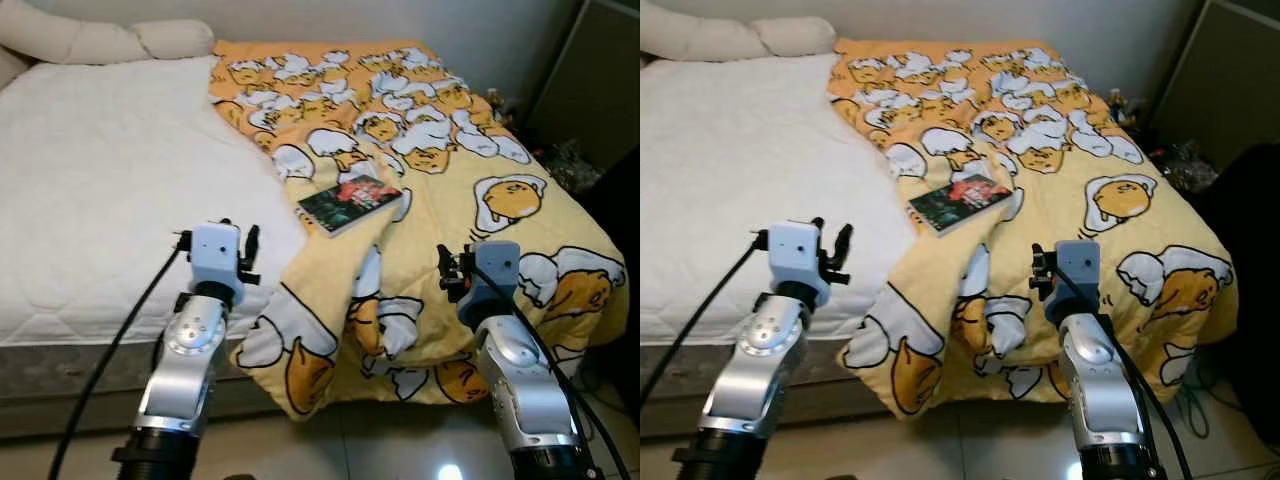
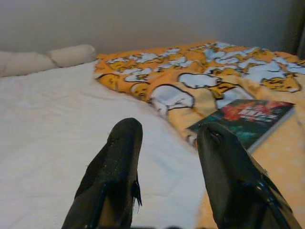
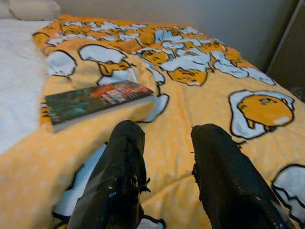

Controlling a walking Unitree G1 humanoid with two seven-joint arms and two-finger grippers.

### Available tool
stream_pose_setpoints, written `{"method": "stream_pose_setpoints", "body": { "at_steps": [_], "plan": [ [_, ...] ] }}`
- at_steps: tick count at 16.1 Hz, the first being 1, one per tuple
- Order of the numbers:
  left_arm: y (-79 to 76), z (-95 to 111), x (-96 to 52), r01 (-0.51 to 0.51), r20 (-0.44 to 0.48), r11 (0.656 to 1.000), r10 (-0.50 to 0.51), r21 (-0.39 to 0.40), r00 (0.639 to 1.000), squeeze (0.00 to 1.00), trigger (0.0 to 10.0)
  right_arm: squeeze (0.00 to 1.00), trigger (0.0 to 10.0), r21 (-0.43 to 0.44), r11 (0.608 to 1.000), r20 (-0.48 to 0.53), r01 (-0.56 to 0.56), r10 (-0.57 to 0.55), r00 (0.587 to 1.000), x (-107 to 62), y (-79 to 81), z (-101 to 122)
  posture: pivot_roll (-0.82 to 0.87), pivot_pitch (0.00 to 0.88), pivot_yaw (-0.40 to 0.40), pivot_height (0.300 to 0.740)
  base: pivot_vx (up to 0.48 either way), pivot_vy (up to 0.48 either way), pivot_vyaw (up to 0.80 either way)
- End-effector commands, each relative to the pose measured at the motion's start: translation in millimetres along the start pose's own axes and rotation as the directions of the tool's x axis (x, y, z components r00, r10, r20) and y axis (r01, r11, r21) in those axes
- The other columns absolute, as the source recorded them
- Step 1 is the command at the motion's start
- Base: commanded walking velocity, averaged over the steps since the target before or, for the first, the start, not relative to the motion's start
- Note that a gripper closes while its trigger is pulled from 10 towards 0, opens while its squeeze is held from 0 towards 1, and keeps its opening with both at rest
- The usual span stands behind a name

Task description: Clean up the room

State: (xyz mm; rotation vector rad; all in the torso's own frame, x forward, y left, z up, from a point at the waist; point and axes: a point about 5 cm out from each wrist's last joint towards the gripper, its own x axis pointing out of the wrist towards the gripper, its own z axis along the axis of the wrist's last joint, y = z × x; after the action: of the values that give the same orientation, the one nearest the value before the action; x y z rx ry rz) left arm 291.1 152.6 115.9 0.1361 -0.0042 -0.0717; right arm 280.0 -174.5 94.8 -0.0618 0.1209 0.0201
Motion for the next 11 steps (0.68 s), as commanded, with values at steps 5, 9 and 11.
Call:
{"method": "stream_pose_setpoints", "body": {
  "at_steps": [5,9,11],
  "plan": [
    [-0.1,3.5,2.9,0.009,0.016,1.0,-0.009,-0.004,1.0,0.0,10.0,0.0,10.0,-0.009,1.0,0.031,-0.002,0.002,1.0,1.9,-1.2,7.0,0.02,0.0,0.014,0.74,0.298,0.0,0.0],
    [-0.3,4.3,3.3,0.013,0.02,1.0,-0.013,0.0,1.0,0.0,10.0,0.0,10.0,-0.01,1.0,0.03,-0.023,0.023,0.999,2.1,2.6,5.9,0.03,0.0,0.016,0.74,0.298,0.0,0.0],
    [0.2,4.2,3.4,0.011,0.021,1.0,-0.011,0.001,1.0,0.0,10.0,0.0,10.0,-0.016,0.999,0.031,-0.028,0.029,0.999,2.4,2.8,5.9,0.03,0.0,0.015,0.74,0.298,0.0,0.0]
  ]
}}
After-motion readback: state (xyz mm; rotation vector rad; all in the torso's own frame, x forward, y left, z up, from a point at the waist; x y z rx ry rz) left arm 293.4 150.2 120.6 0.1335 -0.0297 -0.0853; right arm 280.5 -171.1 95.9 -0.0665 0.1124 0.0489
